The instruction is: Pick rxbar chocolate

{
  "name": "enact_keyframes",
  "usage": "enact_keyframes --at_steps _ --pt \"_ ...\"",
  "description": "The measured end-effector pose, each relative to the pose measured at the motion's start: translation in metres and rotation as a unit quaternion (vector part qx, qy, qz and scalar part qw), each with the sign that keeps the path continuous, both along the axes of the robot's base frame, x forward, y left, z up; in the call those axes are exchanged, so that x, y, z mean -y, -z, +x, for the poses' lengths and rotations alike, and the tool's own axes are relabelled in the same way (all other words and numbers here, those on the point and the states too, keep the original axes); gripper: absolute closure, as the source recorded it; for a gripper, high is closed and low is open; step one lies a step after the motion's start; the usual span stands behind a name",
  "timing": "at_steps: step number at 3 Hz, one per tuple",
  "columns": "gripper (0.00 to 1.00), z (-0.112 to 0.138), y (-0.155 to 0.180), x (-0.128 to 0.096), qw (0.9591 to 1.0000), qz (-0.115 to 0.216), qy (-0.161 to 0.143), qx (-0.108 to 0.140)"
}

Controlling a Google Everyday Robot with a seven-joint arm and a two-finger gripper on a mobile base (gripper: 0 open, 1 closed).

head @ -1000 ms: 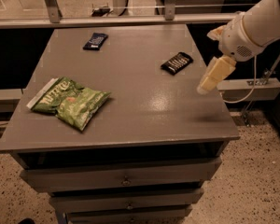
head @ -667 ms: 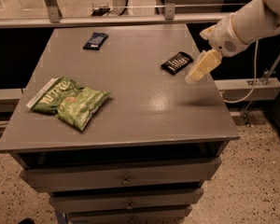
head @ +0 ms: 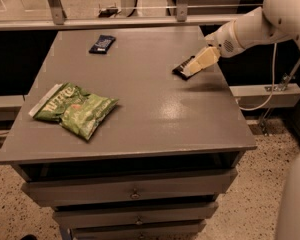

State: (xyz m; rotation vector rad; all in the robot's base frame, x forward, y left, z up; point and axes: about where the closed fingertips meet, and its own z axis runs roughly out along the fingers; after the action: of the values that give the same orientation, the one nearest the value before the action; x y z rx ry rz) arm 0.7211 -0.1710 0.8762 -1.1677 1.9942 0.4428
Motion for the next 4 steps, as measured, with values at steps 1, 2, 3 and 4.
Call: enact_keyframes --at_steps 1,2,3,4 --pt "0.00 0.025 0.015 0.002 0.9994 0.023 0.022 -0.013" --pt "0.00 0.038 0.032 0.011 0.9976 0.040 0.044 -0.035" --pt "0.21 0.044 0.037 0.013 0.9956 0.061 0.050 -0.050" --pt "0.44 0.046 0.034 0.011 0.9951 0.069 0.047 -0.053"
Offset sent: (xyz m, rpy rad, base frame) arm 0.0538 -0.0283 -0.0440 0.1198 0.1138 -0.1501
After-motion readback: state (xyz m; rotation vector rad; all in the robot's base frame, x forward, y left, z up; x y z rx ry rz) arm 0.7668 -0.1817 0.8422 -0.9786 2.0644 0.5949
